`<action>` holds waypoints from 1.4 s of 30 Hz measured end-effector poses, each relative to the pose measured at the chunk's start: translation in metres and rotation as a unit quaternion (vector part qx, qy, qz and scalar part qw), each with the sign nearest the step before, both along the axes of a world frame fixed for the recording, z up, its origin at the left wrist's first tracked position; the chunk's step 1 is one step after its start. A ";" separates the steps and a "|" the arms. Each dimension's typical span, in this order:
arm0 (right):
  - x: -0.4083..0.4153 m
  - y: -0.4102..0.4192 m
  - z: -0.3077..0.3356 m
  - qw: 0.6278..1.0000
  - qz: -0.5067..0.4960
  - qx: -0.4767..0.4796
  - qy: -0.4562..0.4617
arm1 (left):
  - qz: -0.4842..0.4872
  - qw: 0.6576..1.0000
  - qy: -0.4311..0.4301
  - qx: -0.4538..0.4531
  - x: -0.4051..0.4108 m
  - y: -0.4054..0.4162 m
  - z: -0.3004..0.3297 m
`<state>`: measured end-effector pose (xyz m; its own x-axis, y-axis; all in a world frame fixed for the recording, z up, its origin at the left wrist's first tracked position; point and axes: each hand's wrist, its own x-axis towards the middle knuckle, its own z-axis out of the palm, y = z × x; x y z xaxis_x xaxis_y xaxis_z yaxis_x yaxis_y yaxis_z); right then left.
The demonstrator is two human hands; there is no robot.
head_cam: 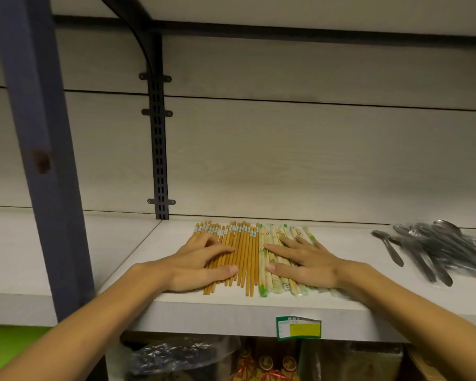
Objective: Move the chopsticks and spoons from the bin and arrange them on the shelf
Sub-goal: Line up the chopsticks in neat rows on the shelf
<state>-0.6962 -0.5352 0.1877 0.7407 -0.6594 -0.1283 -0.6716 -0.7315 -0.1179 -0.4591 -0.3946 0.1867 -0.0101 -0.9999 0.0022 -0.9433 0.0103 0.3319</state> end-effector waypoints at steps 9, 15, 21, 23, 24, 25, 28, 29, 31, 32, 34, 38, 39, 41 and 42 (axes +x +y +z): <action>-0.004 -0.007 0.002 0.999 -0.023 -0.019 -0.038 | -0.008 0.996 -0.080 -0.042 0.000 -0.015 0.006; 0.011 0.003 0.003 1.000 -0.021 0.007 -0.021 | -0.034 0.991 -0.120 0.047 -0.006 -0.028 -0.002; 0.016 0.009 0.000 1.000 -0.026 -0.005 0.011 | -0.038 0.989 -0.130 0.059 -0.010 -0.019 -0.003; 0.016 0.009 -0.001 1.000 -0.024 -0.010 0.015 | -0.037 0.989 -0.129 0.061 -0.012 -0.015 -0.003; 0.016 0.010 -0.002 1.000 -0.022 -0.011 0.017 | -0.037 0.989 -0.130 0.061 -0.013 -0.013 -0.004; 0.015 0.011 -0.003 1.000 -0.021 -0.010 0.018 | -0.037 0.989 -0.131 0.062 -0.014 -0.012 -0.003; 0.013 0.014 -0.004 1.000 -0.022 -0.007 0.014 | -0.037 0.990 -0.126 0.060 -0.015 -0.008 -0.004; 0.012 0.015 -0.004 1.000 -0.024 -0.006 0.012 | -0.037 0.990 -0.121 0.058 -0.016 -0.007 -0.003; 0.010 0.018 -0.004 1.000 -0.027 -0.001 0.010 | -0.036 0.992 -0.109 0.060 -0.017 -0.005 -0.002; 0.010 0.019 -0.003 1.000 -0.027 0.003 0.011 | -0.038 0.992 -0.100 0.065 -0.017 -0.004 0.000; 0.007 0.022 0.003 1.000 -0.024 0.007 0.011 | -0.039 0.994 -0.068 0.070 -0.018 -0.002 0.004; 0.006 0.021 0.010 0.999 -0.009 -0.037 0.011 | -0.025 0.998 -0.051 -0.018 -0.025 -0.006 0.011; 0.007 0.021 0.009 0.999 -0.009 -0.046 0.010 | -0.029 0.998 -0.057 -0.026 -0.027 -0.009 0.010; 0.007 0.020 0.003 0.999 -0.020 -0.035 0.005 | -0.046 0.997 -0.061 -0.004 -0.032 -0.013 0.006; 0.006 0.020 0.001 0.999 -0.025 -0.024 0.001 | -0.053 0.996 -0.069 0.012 -0.034 -0.014 0.003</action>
<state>-0.6900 -0.5155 0.1882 0.7064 -0.7011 -0.0969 -0.7077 -0.7018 -0.0815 -0.4935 -0.4091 0.1898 -0.1139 -0.9930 -0.0299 -0.9738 0.1057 0.2013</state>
